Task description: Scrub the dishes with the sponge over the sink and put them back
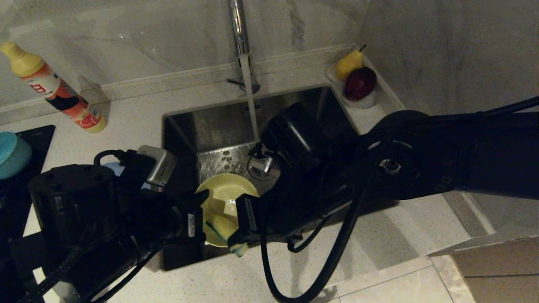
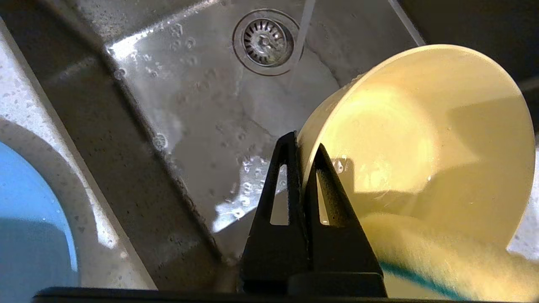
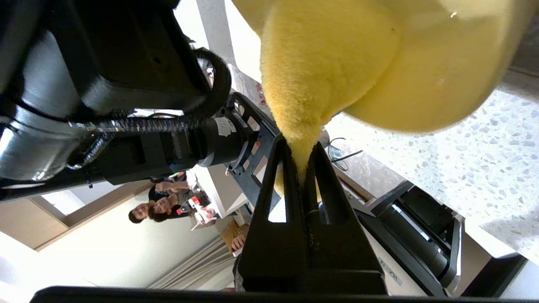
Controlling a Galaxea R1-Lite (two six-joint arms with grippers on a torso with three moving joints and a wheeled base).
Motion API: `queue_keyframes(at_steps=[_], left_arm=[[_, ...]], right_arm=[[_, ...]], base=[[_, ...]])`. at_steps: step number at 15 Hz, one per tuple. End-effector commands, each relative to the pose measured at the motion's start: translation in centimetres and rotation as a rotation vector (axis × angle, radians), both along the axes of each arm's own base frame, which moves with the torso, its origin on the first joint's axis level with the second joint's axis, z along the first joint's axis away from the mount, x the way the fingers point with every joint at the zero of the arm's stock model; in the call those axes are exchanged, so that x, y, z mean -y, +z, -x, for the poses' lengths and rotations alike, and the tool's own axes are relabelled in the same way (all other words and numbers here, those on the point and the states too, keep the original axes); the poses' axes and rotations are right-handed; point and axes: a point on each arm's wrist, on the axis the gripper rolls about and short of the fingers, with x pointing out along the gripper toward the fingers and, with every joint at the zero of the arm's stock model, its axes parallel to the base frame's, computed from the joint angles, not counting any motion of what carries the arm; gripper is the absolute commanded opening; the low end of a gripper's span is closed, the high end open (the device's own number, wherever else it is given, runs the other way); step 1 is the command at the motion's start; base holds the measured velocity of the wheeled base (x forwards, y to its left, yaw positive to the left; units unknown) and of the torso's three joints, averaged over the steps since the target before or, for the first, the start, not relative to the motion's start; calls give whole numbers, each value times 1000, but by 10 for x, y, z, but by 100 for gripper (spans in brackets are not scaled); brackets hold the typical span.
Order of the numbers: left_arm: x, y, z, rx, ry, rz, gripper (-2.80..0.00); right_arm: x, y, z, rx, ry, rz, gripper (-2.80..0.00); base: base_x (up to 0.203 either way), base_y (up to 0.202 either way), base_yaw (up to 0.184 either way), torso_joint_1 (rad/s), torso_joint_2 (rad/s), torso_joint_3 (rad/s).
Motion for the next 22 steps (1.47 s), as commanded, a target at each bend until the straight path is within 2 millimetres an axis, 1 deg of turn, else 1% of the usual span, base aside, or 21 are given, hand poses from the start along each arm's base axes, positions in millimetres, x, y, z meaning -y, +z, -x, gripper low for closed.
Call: queue_keyframes(at_steps=[1,3,6,11,13,15,18,19,21,22], left_arm=[[-1,1,1,8,1,4,-280],[-2,2,3,13,0,6,-280],[-4,-2,5,-2,0,-6,-280],[-4,-5,6,-10,2,-12,-280],[-4,-5,6,-8,1,-12,-280],[-4,-4,6,-6,1,-11,-280],[-5,-1,7,4,3,-3,-280],[-5,-1,7,6,4,-1,-280],[-3,1,4,25,8,13,-280],[-3,1,4,27,11,13,-280]], right_arm=[[2,5,-1,5,-5,-13,-280],[11,15,-11,27,-41,-42,-280],[24,33,-17,58,-74,-86,-280],[31,45,-13,77,-78,-109,-280],[32,46,-13,79,-82,-110,-280],[37,46,-18,81,-98,-109,-280],[38,40,-17,62,-99,-89,-280],[37,39,-15,55,-93,-84,-280],[26,34,-3,45,-50,-73,-280],[23,33,-2,44,-42,-72,-280]], base=[[0,0,0,0,0,0],[0,0,0,0,0,0],[0,0,0,0,0,0],[0,0,0,0,0,0],[0,0,0,0,0,0],[0,0,0,0,0,0],[0,0,0,0,0,0],[0,0,0,0,0,0],[0,0,0,0,0,0],[0,0,0,0,0,0]])
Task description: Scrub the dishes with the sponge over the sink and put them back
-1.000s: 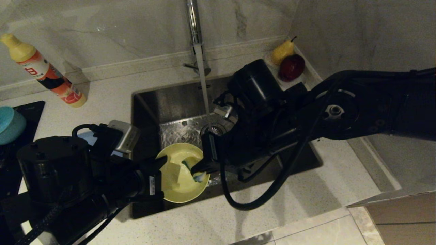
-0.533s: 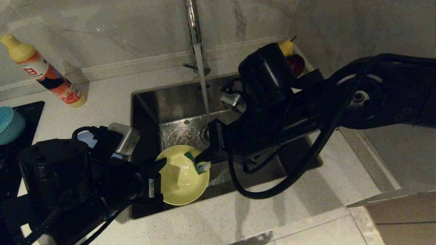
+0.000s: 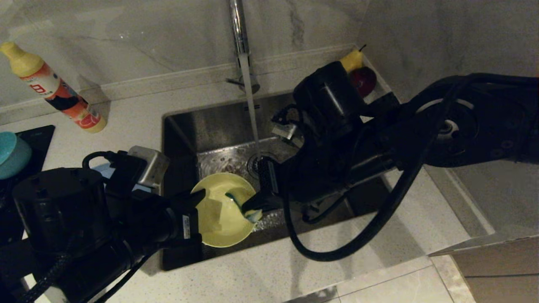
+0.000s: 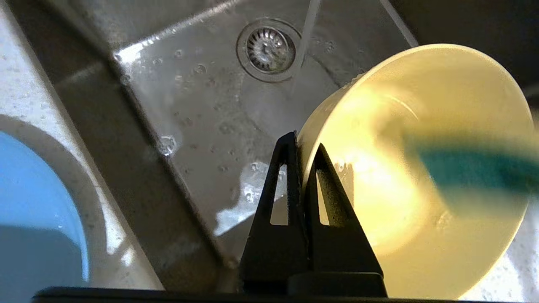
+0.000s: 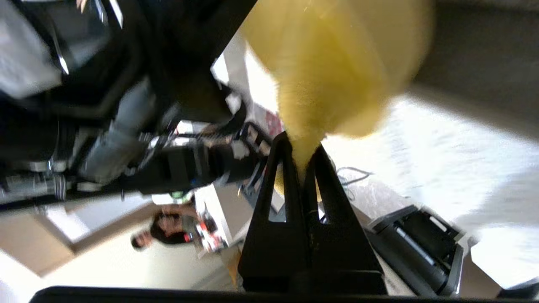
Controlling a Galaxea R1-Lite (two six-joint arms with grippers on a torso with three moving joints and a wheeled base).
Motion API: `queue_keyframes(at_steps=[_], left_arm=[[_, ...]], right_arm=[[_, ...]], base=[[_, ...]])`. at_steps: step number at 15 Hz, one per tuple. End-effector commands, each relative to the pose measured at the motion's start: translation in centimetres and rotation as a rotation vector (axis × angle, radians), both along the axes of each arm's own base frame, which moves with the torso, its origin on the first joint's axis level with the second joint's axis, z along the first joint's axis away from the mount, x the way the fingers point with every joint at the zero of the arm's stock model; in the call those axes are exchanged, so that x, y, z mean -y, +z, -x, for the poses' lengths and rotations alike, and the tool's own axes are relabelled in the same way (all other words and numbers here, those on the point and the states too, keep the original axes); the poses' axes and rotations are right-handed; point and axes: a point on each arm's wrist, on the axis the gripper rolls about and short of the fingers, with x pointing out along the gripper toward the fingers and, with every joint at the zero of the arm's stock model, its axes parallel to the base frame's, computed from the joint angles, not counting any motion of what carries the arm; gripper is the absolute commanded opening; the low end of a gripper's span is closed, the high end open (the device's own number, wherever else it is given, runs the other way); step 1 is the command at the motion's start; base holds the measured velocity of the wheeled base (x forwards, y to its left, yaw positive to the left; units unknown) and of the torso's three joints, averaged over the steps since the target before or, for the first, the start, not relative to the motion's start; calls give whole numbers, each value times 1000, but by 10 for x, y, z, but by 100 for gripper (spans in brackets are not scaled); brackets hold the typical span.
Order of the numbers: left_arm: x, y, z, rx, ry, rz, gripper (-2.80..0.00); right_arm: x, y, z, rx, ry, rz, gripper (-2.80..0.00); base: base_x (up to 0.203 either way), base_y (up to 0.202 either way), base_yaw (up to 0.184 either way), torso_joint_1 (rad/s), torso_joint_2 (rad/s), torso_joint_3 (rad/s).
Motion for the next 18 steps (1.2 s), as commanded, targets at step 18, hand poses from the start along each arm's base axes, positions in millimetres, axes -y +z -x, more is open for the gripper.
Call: queue_keyframes(at_steps=[18], left_arm=[[0,-11,0,-11,1,7,-280]], right_arm=[[-21,-5,-13,25,8,-37,-280]], base=[[0,0,0,0,0,0]])
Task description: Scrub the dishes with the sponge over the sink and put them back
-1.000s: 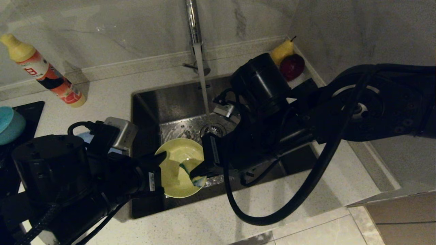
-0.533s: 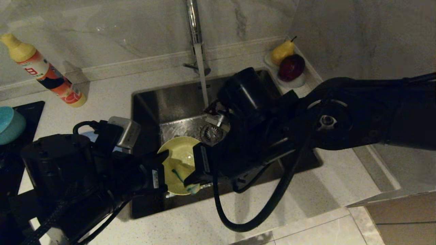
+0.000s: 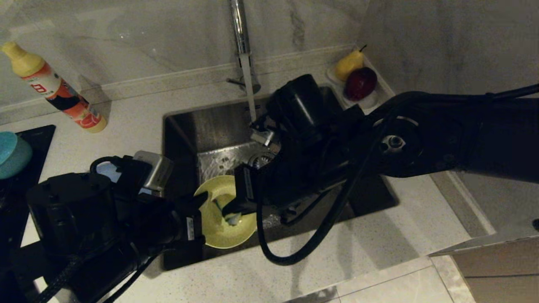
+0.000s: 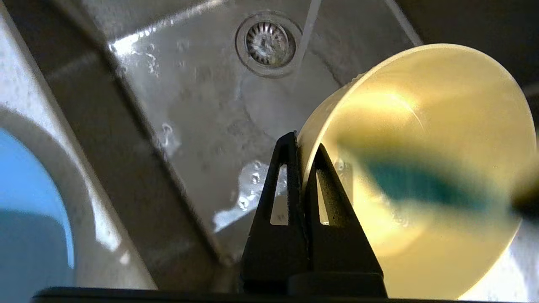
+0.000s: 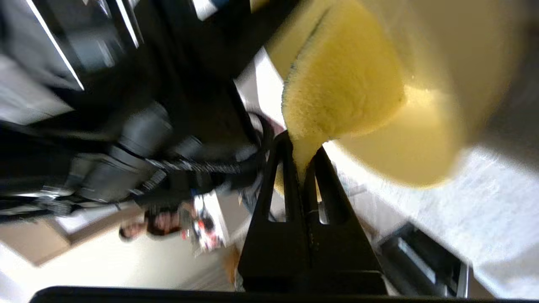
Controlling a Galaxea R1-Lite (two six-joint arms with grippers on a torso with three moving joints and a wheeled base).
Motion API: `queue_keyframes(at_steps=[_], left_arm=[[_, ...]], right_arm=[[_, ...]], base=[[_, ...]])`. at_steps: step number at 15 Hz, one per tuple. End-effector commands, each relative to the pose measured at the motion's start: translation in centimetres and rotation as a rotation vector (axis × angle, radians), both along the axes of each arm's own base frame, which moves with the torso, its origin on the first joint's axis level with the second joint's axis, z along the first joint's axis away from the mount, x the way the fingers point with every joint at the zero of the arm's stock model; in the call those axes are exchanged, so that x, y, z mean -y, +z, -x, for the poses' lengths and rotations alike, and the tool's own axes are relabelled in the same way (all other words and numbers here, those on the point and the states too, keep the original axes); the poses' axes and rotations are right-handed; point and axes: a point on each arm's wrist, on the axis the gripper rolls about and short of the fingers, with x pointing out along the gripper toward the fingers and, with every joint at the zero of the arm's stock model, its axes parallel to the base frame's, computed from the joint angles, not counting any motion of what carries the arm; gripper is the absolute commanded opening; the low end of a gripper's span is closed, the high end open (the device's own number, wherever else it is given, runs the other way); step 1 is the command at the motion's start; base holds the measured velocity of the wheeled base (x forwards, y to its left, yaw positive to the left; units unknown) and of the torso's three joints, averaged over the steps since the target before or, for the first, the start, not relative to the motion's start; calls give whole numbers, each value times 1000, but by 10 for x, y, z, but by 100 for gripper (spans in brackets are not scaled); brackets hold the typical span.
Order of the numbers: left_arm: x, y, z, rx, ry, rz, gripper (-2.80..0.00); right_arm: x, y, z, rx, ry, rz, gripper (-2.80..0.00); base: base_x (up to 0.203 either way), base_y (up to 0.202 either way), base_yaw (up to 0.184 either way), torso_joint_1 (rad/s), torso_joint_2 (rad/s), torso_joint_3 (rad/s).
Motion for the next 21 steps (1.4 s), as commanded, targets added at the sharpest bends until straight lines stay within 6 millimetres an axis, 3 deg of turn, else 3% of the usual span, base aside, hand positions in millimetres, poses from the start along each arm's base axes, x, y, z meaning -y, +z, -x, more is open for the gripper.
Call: queue_keyframes(at_steps=[1,6,8,15,21], left_arm=[[-2,-2,4,-2,-1,-6,-280],[-2,0,2,5,6,5,-280],[-2,2,2,10,8,9,-280],[0,13,-3,48,19,32,-280],[1,15,-4,53,21,37,-280]], right_arm=[[11,9,-6,17,-28,-26,-280],[29,24,-8,38,-61,-49,-280],[32,20,-5,3,-59,-12,-280],[16,0,17,-53,12,57,-280],[-1,-12,24,-66,52,77,-280]], base=[[0,0,0,0,0,0],[0,0,0,0,0,0],[0,0,0,0,0,0],[0,0,0,0,0,0],[0,0,0,0,0,0]])
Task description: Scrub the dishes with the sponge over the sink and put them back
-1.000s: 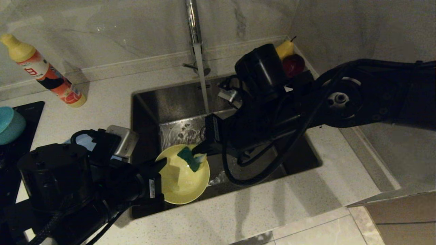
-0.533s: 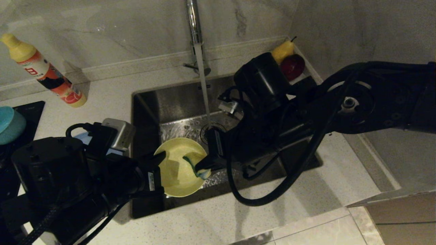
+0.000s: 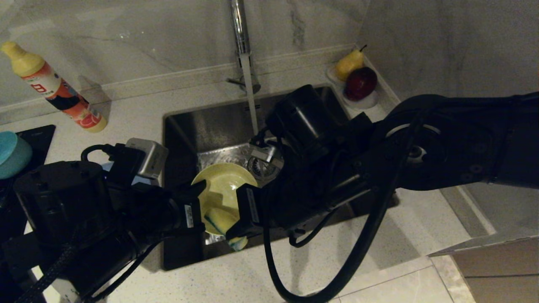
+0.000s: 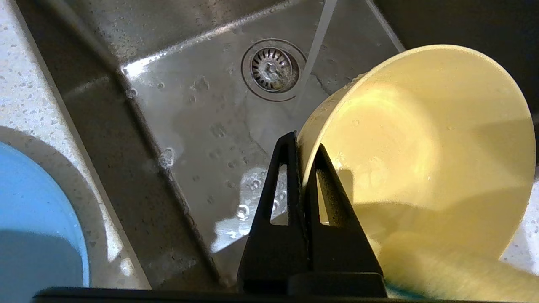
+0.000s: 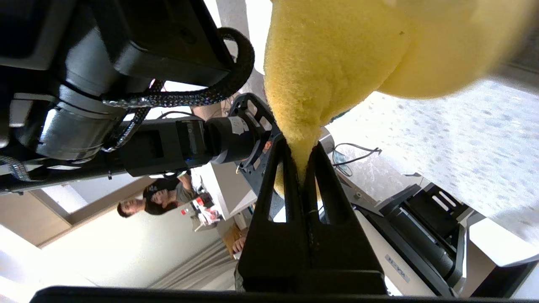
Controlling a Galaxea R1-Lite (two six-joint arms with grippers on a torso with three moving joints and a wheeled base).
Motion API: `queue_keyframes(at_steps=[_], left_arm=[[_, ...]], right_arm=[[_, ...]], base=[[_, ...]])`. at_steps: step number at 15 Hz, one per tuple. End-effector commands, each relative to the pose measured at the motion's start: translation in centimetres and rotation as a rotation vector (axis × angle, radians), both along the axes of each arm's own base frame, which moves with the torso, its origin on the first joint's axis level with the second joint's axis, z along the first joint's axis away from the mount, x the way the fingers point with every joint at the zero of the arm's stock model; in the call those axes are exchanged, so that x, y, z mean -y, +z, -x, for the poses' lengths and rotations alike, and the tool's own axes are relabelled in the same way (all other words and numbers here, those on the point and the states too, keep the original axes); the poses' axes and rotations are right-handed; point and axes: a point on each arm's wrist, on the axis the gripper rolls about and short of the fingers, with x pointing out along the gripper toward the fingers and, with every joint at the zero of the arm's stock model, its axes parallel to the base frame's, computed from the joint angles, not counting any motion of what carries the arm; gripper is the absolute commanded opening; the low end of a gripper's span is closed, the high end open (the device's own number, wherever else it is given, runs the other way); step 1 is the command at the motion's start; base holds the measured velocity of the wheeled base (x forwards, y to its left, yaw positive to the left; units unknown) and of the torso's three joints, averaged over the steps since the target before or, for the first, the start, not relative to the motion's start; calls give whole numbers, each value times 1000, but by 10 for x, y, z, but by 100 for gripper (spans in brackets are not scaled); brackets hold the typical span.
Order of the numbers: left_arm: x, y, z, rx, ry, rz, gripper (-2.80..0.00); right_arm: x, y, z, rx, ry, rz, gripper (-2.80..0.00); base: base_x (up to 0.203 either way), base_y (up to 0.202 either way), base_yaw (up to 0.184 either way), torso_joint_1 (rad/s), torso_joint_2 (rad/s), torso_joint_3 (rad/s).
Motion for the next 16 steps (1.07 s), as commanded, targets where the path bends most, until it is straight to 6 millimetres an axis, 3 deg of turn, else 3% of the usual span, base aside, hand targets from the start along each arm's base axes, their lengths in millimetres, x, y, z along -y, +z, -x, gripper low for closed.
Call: queue_keyframes(at_steps=[1,5,10,16], left_arm=[[0,1,0,6,2,4,-280],[-3,-7,5,-19,-1,-16,-280],[-5,-6,8,-16,-3,-9,-280],[-3,-9,4,-35,6,10,-280]], right_arm=[[-7,-5,-1,-9,9,6,-280],[-5,10,-5,33,-6,-43,-280],[19,23,-28,61,-89,-75,-280],[49,59,-13,113,-113,-143,-280]], base=[[0,0,0,0,0,0],[0,0,0,0,0,0],[0,0,0,0,0,0],[0,0,0,0,0,0]])
